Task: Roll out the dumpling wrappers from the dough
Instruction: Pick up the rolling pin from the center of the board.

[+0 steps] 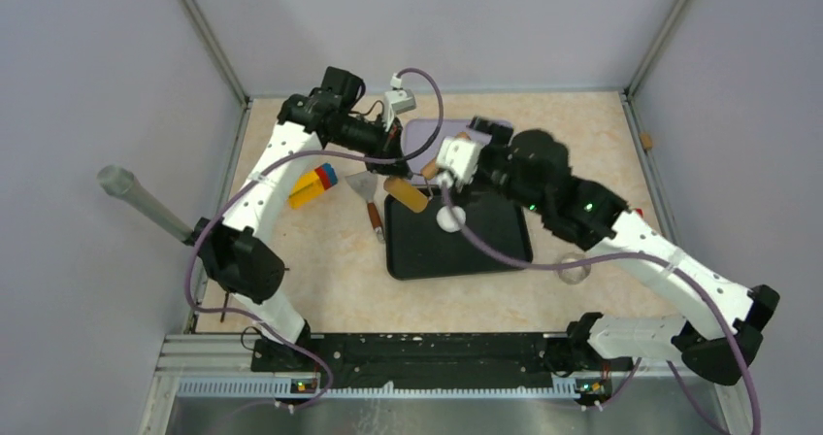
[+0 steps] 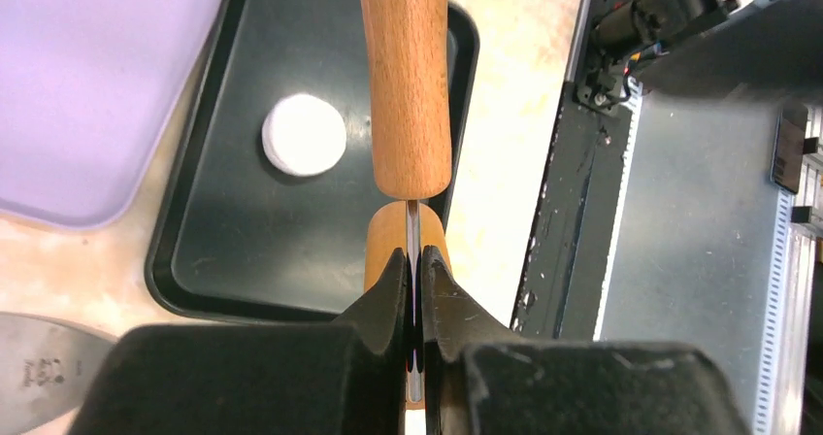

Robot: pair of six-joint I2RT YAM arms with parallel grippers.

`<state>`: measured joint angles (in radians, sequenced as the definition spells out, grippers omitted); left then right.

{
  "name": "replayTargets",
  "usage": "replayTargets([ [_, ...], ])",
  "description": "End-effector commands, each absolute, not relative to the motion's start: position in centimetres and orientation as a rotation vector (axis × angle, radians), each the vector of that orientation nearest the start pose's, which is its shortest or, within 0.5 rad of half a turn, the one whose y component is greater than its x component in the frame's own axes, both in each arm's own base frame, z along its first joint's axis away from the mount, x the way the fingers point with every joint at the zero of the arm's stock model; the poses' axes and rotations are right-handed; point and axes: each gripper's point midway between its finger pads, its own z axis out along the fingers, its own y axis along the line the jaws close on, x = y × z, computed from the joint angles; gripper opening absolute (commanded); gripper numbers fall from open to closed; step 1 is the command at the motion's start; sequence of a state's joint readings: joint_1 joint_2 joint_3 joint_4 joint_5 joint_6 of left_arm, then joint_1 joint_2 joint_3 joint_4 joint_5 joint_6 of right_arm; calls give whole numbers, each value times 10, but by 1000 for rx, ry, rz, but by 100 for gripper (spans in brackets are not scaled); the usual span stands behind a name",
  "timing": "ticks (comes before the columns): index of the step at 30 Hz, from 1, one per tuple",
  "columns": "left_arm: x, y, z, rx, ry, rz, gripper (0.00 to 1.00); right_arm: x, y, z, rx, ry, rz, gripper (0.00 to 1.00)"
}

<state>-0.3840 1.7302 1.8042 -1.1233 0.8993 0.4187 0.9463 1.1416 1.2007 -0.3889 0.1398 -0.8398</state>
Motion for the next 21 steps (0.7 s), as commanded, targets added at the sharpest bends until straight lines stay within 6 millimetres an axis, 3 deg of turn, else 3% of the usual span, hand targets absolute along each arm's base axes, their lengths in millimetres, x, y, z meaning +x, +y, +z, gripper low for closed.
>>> replayTargets([
  [1,275,-262,329,1219,1769,-1215,0,252,266,419,-1125,1303,361,98],
  [6,264,-256,352,1218,1641,-1259,0,254,255,442,-1072,1323,605,99],
  [11,254,-253,353,1204,1563,-1276,0,271,213,451,-961,1328,980,99],
  [14,253,-255,350,1180,1553,-1325,0,273,212,425,-1006,1326,1108,97],
  [18,256,-260,345,1156,1583,-1402,0,261,228,391,-1068,1314,1296,97],
  [21,259,-264,338,1092,1626,-1449,0,257,242,374,-1099,1336,1324,97],
])
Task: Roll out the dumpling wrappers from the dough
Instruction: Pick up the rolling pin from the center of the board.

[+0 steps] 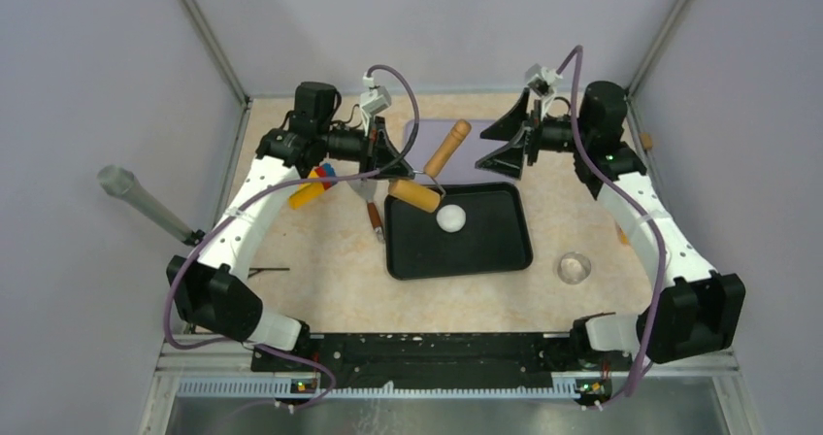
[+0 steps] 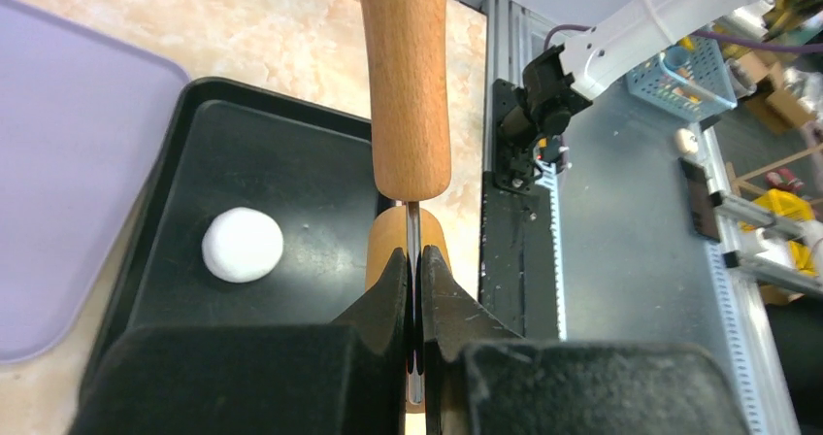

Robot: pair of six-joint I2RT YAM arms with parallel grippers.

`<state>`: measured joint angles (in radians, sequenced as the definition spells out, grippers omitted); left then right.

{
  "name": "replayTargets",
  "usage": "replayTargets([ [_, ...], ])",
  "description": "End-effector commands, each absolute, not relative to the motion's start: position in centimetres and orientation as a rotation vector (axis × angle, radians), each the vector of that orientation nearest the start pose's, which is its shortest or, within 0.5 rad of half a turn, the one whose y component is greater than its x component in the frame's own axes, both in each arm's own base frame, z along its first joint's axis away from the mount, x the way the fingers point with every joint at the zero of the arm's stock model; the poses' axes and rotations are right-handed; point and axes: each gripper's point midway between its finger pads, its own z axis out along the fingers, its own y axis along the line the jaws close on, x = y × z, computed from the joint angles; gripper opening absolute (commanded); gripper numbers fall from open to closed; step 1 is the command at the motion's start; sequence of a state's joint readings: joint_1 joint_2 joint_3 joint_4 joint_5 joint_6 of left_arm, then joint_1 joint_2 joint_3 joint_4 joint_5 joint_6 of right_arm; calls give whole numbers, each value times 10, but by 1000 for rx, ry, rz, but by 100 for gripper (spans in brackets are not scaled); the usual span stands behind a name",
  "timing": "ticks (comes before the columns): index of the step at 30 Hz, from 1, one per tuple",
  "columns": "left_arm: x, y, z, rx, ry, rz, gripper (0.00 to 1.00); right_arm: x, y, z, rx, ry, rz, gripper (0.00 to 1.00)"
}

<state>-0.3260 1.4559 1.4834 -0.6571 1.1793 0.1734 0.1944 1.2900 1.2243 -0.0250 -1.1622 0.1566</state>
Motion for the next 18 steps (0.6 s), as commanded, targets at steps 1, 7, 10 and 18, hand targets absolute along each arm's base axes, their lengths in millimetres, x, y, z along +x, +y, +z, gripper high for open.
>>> replayTargets([
  [1,259,-265,338,1080,1619,-1468,0,257,248,368,-1100,1349,1315,97],
  [7,251,-276,335,1103,1616,-1486,0,256,274,355,-1111,1355,1378,96],
  [10,247,-277,334,1116,1607,-1500,0,263,280,348,-1080,1379,1388,96],
  [18,239,-284,331,1139,1603,-1524,0,267,289,334,-1080,1415,1442,90],
])
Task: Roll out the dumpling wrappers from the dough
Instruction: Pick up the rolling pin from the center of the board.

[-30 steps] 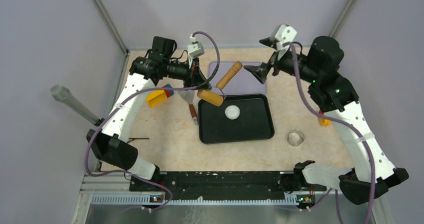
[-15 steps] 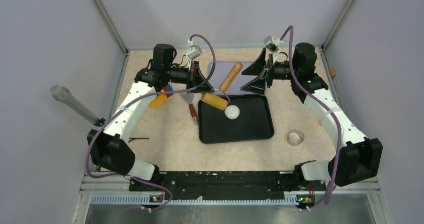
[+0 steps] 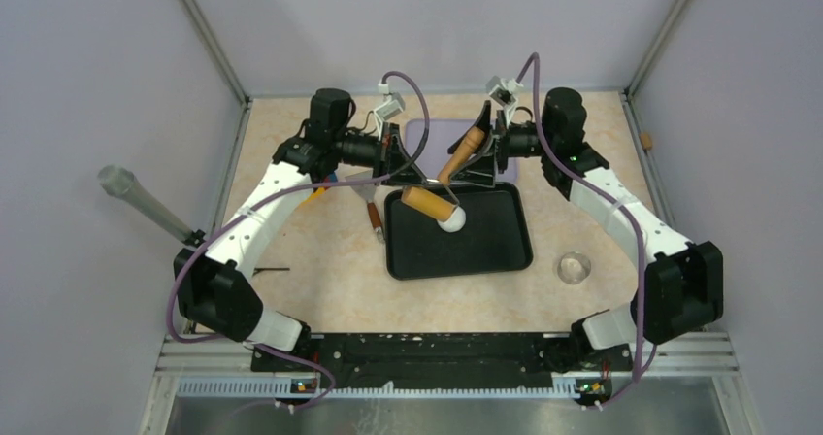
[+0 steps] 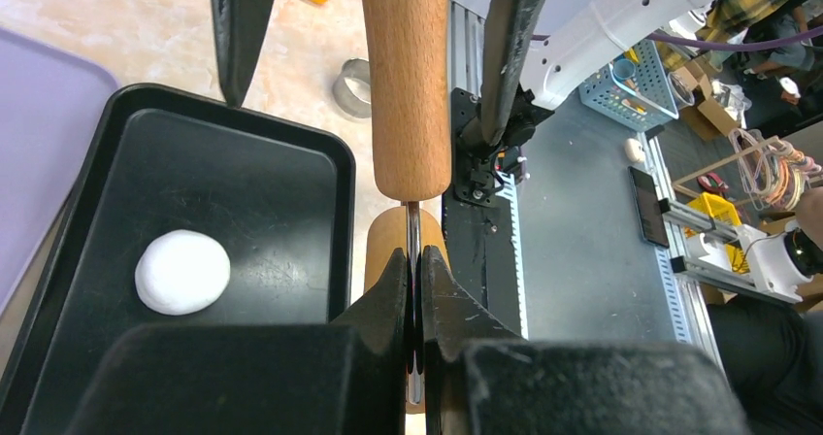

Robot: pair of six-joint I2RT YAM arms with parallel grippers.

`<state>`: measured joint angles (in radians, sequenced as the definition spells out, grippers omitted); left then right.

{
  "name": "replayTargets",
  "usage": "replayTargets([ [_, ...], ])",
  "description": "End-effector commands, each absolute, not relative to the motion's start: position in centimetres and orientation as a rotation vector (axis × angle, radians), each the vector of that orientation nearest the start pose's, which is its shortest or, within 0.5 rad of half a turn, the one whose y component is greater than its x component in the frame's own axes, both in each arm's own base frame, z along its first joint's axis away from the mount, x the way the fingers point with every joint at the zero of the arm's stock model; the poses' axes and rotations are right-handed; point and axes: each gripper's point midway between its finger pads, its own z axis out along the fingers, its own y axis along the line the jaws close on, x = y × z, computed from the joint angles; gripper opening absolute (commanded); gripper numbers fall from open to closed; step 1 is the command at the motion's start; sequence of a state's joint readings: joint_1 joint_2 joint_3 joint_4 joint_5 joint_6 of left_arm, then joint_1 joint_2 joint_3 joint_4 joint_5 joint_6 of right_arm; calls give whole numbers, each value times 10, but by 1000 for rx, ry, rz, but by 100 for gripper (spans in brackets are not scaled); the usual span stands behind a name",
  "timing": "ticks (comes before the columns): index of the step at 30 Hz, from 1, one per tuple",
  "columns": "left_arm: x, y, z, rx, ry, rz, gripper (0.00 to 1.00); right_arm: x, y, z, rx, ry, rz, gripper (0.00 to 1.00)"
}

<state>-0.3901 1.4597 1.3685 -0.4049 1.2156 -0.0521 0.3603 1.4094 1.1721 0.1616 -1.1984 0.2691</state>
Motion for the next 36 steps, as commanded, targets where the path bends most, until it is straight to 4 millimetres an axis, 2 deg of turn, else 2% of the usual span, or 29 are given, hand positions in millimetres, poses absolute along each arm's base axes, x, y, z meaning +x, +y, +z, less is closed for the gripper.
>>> replayTargets([
  [1,240,-285,330,1137,1607,-1523,0,265,290,334,-1090,1411,1448,88],
  [9,243,-289,323,1133,1634,-1524,0,254,299,329,-1144,1402,1486,71],
  [11,245,-289,321,1134,1645,-1510,0,253,300,329,-1157,1406,1483,69],
  [13,248,-288,319,1145,1659,-1481,0,256,299,328,-1170,1421,1450,69],
  [16,250,-286,318,1160,1671,-1448,0,259,296,323,-1207,1444,1385,77],
  [18,249,-286,317,1161,1678,-1459,0,260,295,323,-1216,1447,1361,78],
  [24,250,-286,317,1161,1682,-1445,0,258,294,320,-1231,1453,1370,76],
  [26,251,-286,316,1161,1683,-1437,0,259,294,318,-1245,1457,1356,68],
  [29,253,-285,315,1158,1693,-1425,0,259,294,317,-1262,1460,1352,44],
  [32,255,-286,313,1155,1702,-1418,0,256,294,316,-1275,1458,1376,4],
  [33,256,-286,313,1152,1706,-1417,0,255,294,317,-1276,1459,1384,0],
  [36,260,-286,312,1137,1721,-1400,1,255,293,316,-1280,1472,1377,0],
])
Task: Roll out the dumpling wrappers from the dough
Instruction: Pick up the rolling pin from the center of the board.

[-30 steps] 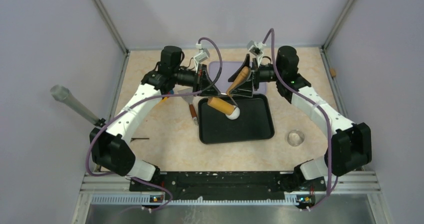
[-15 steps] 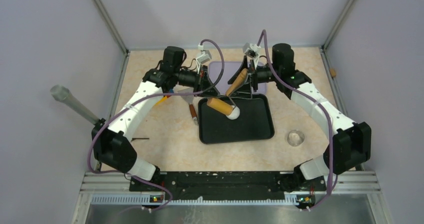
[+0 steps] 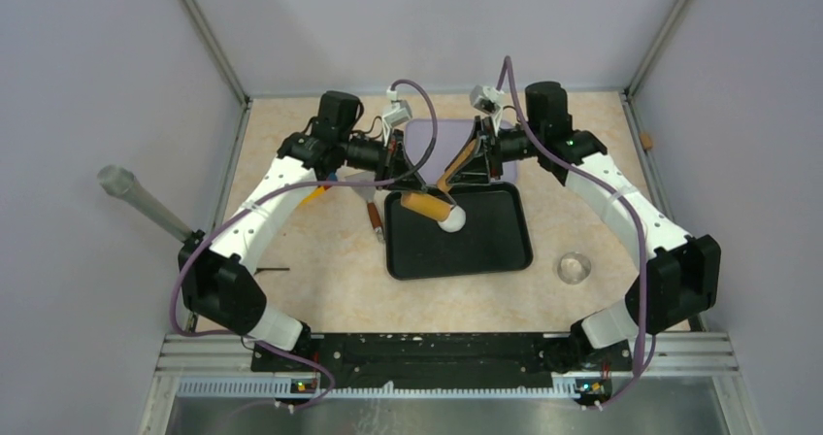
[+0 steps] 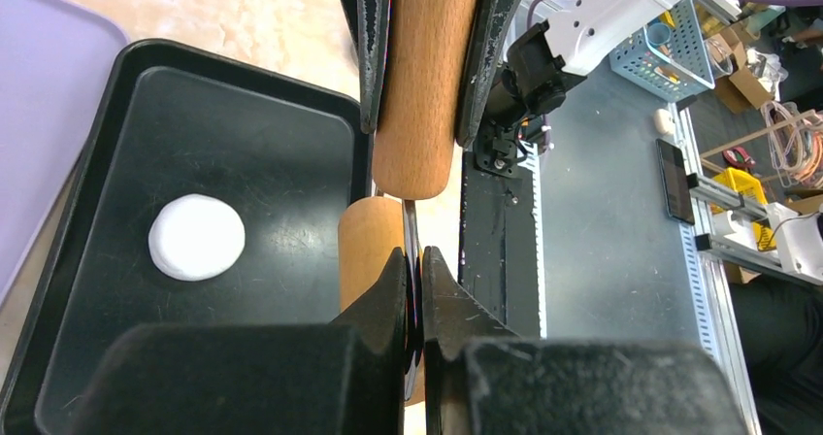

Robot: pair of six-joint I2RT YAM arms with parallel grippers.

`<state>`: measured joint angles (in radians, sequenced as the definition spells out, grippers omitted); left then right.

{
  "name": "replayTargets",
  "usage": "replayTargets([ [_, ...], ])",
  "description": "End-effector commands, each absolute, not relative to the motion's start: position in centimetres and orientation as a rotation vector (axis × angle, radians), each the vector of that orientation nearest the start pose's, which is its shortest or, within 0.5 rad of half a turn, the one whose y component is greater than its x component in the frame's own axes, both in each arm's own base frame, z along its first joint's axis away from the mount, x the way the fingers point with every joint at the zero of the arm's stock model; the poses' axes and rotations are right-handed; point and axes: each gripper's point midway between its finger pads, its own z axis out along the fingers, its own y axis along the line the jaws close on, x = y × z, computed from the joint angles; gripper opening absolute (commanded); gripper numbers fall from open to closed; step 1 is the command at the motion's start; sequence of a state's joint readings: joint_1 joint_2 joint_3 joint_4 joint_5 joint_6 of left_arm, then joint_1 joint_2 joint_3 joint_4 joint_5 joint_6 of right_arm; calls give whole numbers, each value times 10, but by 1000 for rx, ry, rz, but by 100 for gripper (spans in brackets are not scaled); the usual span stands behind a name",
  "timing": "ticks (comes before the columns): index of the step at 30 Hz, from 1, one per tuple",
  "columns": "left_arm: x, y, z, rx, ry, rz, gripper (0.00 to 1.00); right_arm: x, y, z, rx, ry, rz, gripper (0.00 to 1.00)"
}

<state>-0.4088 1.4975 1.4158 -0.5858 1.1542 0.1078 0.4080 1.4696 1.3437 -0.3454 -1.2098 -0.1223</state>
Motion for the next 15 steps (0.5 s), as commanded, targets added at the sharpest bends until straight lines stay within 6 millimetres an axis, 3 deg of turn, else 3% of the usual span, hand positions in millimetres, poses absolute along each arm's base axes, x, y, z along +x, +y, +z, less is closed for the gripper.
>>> replayTargets([
  [1,262,-286,313,1129,1726,-1390,10,256,292,315,-1277,1489,1365,0],
  [2,265,-285,314,1122,1732,-1376,23,259,291,315,-1271,1501,1334,0],
  [4,271,-281,317,1103,1746,-1345,76,269,288,312,-1246,1548,1254,0],
  [5,277,-275,319,1084,1753,-1316,95,274,286,311,-1235,1565,1202,0],
  [9,320,-250,307,940,1850,-1096,99,292,269,302,-1166,1638,987,0],
  [15,395,-207,220,705,2139,-649,99,309,249,271,-1078,1700,763,0],
])
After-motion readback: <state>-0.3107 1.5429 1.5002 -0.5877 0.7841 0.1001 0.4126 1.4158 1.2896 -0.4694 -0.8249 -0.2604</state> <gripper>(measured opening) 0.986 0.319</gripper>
